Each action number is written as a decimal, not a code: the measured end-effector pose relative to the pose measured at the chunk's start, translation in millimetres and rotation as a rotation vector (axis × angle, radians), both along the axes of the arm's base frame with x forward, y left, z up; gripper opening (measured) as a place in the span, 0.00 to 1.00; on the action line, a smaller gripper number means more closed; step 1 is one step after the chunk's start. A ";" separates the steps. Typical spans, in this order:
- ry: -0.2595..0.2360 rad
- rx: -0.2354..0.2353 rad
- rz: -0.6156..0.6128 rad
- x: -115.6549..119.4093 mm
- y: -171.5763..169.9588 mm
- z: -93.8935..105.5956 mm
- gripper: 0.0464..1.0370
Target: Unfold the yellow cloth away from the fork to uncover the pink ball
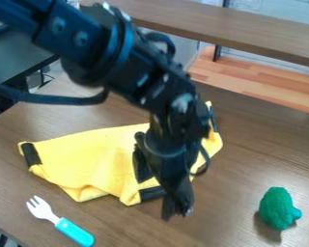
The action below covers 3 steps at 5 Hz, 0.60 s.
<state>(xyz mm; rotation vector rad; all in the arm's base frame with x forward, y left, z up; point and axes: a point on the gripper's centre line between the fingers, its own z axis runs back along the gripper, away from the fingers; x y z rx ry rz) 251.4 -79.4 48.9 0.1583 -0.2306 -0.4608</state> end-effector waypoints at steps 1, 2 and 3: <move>-0.117 0.049 0.050 4.6 0.3 -0.8 0.96; -0.155 0.075 0.065 7.6 1.3 -2.7 0.96; -0.134 0.113 0.079 12.2 3.2 -16.9 0.96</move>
